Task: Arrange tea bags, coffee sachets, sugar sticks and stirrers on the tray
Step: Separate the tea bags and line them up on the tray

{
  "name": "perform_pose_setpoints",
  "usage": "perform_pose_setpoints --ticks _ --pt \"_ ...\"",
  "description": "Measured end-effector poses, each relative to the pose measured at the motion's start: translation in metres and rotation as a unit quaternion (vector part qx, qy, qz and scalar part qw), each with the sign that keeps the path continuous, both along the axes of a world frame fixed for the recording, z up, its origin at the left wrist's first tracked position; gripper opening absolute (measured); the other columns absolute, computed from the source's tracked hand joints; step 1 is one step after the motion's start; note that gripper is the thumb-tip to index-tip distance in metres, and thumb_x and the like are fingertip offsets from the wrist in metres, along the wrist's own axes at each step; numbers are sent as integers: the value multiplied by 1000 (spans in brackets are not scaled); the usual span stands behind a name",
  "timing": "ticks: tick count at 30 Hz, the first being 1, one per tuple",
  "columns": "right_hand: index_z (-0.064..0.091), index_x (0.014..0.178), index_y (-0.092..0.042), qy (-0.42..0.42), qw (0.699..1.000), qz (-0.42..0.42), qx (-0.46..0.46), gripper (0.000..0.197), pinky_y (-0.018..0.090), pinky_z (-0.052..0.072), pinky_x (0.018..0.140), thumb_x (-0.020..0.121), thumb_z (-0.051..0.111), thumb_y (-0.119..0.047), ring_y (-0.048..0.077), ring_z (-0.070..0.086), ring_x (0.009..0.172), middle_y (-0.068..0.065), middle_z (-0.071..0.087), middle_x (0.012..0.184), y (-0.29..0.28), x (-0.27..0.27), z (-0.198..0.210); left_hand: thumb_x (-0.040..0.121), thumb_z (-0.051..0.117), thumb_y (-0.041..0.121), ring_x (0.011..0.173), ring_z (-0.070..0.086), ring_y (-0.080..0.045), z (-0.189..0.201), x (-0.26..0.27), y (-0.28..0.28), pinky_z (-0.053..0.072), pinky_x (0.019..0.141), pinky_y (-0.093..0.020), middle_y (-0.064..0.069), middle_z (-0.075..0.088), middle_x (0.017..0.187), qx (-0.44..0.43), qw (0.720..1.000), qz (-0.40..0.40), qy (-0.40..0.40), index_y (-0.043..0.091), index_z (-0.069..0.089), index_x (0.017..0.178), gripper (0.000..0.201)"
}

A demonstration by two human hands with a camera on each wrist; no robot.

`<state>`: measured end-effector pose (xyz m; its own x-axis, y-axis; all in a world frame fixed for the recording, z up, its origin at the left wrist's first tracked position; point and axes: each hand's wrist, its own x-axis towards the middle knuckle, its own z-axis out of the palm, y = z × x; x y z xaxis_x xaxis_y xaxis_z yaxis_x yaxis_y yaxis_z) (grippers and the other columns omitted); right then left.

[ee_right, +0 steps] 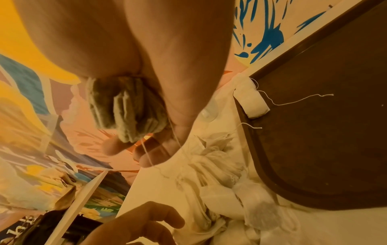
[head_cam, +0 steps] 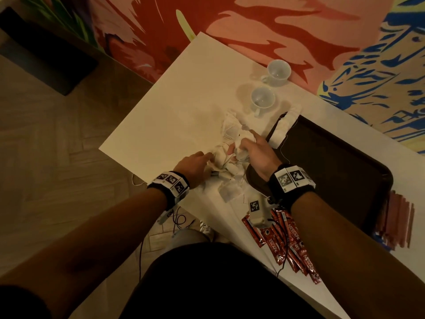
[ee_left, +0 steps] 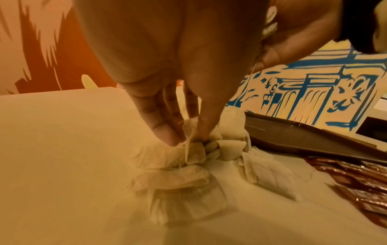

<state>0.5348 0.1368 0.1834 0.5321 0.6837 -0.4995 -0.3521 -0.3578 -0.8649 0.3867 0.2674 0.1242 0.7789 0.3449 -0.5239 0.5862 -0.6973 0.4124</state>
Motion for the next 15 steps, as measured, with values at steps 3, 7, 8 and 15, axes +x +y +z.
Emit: perform_pose_setpoints --ticks 3,7,8,15 --pt "54 110 -8 7 999 -39 13 33 46 53 75 79 44 -5 31 60 80 15 68 76 0 5 -1 94 57 27 105 59 -30 0 8 5 48 86 -37 -6 63 116 9 1000 -8 4 24 62 120 27" --pt "59 102 -12 -43 997 -63 -24 29 41 55 67 84 46 6 24 61 81 12 64 81 -5 15 -3 93 61 23 103 59 -28 2 9 12 44 84 -35 -6 65 112 11 1000 -19 -14 19 68 114 22" --pt "61 98 -13 -60 995 -61 -43 29 41 54 65 81 49 6 24 60 79 11 64 83 -6 17 -6 94 60 23 102 59 -28 3 8 13 44 84 -35 -6 65 111 11 999 -18 -23 19 69 113 21" --pt "69 91 -18 -216 953 114 -181 14 42 55 79 93 57 -10 23 63 82 4 68 89 -18 24 -50 96 62 27 94 60 -23 -1 3 14 41 80 -31 -1 61 110 -2 998 -1 -66 22 69 107 14"
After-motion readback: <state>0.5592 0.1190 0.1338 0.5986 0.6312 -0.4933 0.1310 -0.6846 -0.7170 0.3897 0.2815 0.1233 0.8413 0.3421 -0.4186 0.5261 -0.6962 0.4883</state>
